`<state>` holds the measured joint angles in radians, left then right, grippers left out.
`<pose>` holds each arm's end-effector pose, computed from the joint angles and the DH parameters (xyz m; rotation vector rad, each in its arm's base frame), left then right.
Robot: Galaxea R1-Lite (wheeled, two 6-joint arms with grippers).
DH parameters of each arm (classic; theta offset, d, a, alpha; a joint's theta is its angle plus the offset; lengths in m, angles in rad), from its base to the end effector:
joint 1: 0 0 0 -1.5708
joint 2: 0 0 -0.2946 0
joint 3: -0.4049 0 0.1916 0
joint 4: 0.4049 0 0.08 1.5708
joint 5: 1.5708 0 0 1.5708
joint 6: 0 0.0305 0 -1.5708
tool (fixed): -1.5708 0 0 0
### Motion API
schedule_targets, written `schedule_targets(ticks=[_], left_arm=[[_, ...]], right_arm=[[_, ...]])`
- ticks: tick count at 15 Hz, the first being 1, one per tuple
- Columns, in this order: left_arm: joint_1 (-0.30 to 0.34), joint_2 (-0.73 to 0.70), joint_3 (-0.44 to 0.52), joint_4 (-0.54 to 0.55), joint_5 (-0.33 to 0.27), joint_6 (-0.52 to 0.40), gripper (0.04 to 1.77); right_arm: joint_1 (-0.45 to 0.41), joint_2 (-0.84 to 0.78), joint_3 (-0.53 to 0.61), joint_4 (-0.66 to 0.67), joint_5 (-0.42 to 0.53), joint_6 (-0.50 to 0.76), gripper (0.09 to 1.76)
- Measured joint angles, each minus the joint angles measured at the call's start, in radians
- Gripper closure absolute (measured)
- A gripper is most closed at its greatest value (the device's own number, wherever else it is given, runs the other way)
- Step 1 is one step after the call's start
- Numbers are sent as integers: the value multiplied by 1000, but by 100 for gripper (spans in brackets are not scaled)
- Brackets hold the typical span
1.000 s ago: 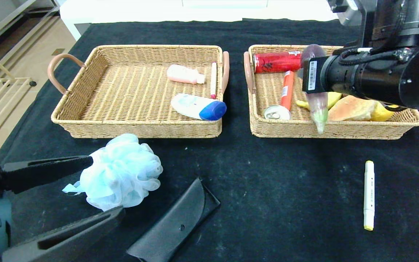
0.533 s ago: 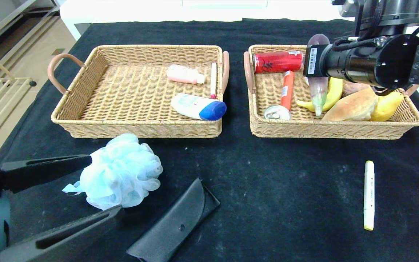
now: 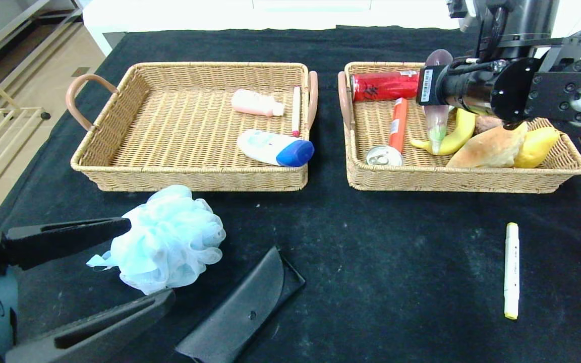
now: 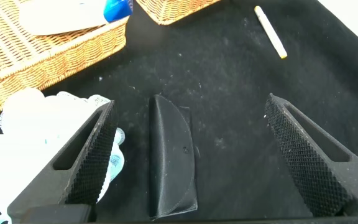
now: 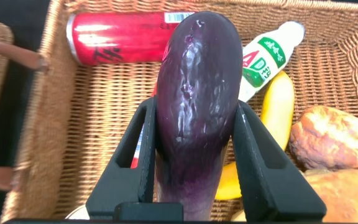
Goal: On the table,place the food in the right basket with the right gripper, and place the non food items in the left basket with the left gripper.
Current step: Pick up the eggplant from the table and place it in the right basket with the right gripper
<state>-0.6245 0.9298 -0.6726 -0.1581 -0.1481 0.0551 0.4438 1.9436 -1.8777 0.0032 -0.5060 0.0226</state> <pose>0.0971 -0.0756 0.2534 0.0763 0.0775 -0.7746 0.3626 0.1560 0.3307 -0.0090 0.0608 -0.0629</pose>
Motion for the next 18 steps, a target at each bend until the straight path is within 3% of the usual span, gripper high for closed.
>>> schedule_targets(ticks=[11,15,18], left_arm=[[0,2,0,0,0,0,9],[0,2,-1,0,0,0,9],[0,2,0,0,0,0,9]], right_arm=[[-18,59,-37,-33,1,-1,104],[-18,62,-34,-30,3,-1,68],[-15,61,-31,-24,1,-1,50]])
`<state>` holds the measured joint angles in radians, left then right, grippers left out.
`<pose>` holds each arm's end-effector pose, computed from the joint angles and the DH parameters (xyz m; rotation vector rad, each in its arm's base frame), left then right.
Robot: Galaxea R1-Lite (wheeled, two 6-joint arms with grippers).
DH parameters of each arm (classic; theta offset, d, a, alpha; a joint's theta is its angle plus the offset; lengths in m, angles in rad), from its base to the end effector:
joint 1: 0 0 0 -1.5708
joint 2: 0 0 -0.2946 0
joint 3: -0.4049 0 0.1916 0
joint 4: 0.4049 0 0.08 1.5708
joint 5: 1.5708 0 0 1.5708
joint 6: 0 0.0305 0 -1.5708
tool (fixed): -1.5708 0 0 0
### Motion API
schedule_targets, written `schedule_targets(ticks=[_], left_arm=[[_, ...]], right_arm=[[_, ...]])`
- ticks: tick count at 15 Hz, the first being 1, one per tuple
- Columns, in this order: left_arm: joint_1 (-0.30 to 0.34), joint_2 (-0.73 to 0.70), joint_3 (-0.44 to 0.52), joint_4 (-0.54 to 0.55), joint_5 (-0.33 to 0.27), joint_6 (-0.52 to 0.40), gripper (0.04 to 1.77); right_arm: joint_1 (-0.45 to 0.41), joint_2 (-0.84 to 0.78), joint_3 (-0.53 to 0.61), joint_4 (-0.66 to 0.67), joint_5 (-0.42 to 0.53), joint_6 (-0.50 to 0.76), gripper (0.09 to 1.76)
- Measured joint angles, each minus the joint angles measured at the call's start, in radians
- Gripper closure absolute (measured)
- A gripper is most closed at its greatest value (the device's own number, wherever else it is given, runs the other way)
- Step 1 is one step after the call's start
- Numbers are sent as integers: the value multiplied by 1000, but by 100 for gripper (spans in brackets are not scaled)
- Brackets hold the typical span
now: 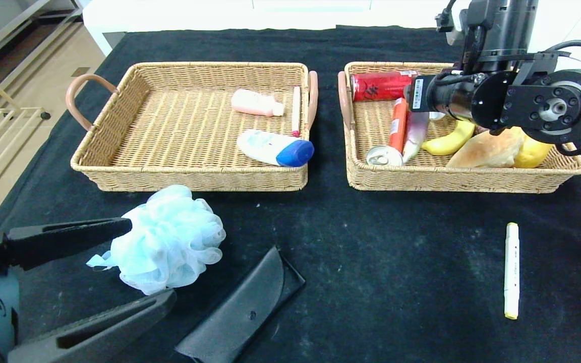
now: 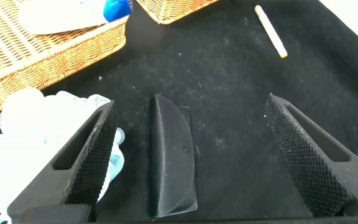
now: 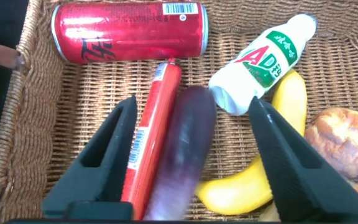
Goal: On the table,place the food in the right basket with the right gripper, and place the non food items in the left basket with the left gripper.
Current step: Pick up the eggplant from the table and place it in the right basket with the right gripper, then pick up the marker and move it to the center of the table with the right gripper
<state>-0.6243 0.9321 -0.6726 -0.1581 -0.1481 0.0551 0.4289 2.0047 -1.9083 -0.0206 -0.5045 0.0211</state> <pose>0.0976 -0.0759 0.2531 0.0768 0.0798 -0.7744 0.3815 0.1583 0.3174 -0.0130 0.0669 -0.0763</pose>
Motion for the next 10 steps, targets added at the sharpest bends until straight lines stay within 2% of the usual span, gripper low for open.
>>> schedule_targets(ticks=[5,10], left_arm=[[0,-1,0,0,0,0,9],[0,-2,1,0,0,0,9]], right_arm=[[18,-43,38,20,2,3,34],[52,-171,159,143,-1,26,25]])
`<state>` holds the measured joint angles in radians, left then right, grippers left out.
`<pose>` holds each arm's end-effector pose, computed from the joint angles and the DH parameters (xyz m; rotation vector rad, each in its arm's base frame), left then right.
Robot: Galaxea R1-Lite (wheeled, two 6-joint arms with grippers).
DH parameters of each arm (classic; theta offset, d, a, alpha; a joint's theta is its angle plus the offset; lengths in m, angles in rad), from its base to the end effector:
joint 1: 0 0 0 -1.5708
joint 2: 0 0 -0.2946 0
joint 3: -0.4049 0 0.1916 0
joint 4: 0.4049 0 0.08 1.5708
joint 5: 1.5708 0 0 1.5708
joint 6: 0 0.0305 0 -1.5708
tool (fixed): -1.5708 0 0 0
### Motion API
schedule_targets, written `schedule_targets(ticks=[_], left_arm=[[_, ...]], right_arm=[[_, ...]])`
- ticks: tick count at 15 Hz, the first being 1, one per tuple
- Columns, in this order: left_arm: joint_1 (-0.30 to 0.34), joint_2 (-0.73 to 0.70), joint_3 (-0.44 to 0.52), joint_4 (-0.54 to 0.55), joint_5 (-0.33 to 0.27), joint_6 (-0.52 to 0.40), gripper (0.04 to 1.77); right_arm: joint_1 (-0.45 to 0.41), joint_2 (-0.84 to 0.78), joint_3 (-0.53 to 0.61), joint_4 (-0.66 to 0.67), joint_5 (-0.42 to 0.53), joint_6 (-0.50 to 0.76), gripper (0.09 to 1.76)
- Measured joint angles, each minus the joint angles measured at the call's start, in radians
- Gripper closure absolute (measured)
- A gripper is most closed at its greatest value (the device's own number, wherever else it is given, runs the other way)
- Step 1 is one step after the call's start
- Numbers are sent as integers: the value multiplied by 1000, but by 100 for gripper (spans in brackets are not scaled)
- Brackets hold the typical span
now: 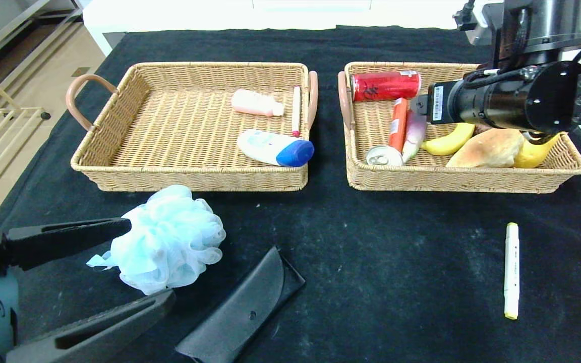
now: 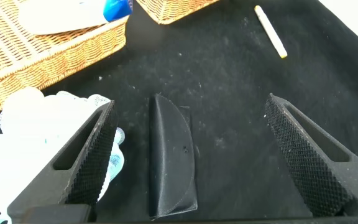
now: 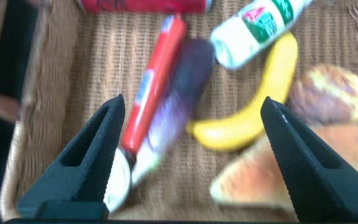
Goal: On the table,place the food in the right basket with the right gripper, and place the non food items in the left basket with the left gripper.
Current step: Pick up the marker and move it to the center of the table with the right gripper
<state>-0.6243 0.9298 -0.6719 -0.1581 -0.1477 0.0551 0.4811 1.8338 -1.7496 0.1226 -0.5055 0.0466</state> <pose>0.0972 -0.0755 0.2532 0.0764 0.0782 -0.7740 0.3285 0.1548 0.3230 -0.0515 0.1815 -0.0285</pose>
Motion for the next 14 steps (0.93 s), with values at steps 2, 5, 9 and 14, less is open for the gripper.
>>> schedule_targets(ticks=[2,5,9,14], left_arm=[[0,-1,0,0,0,0,9],[0,-3,-1,0,0,0,9],[0,-4,-1,0,0,6,9],[0,-4,0,0,-1,6,9]], right_arm=[[7,-65,74,15,-4,7,22],[1,-144,163,32,-33,28,19],[-7,-242,253,139,-54,130,17],[-2,-349,271,467,29,377,16]])
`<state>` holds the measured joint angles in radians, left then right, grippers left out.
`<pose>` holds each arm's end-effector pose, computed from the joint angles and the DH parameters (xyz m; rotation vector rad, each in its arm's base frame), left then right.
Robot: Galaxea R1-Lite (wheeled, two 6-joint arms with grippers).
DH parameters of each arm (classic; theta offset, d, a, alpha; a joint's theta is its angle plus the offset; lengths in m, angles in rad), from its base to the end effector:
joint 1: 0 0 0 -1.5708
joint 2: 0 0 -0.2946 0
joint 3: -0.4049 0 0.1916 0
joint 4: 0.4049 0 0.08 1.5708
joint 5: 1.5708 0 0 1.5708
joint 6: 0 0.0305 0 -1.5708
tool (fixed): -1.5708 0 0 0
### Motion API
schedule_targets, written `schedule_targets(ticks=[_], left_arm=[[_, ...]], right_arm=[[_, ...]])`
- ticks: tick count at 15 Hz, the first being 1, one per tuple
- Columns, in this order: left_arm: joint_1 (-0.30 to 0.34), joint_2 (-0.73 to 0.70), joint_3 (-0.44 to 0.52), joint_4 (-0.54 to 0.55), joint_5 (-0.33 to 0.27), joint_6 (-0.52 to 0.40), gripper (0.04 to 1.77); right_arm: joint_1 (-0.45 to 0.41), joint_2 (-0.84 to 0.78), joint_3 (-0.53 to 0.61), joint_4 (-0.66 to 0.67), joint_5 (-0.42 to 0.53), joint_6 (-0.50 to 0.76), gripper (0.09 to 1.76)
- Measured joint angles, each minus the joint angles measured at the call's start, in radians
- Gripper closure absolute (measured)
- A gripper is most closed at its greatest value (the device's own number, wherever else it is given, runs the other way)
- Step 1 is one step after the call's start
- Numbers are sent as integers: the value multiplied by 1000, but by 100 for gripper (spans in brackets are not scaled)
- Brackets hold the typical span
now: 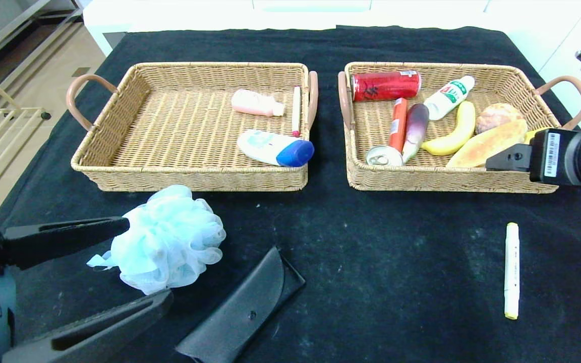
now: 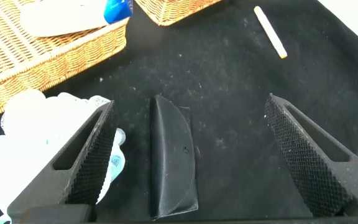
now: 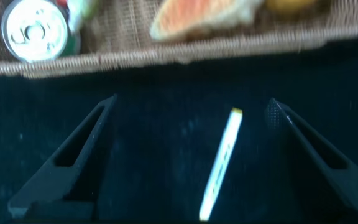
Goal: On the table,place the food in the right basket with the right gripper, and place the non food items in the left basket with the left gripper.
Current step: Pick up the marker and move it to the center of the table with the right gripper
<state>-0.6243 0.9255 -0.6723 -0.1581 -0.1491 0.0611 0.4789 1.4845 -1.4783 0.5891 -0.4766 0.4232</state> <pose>0.0962 -0.0749 0.2539 0.0809 0.0711 -0.7755 0.2193 0.0981 0.3078 0.1396 0.5161 -0.1086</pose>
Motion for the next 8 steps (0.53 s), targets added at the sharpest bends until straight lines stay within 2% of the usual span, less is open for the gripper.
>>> schedule_targets(ticks=[4,8], left_arm=[[-1,-1,0,0,0,0,9],[-1,-3,0,0,0,0,9]], right_arm=[[-5,-53,49,71,16,87,15],[-46,-85,159,71,137,157,15]])
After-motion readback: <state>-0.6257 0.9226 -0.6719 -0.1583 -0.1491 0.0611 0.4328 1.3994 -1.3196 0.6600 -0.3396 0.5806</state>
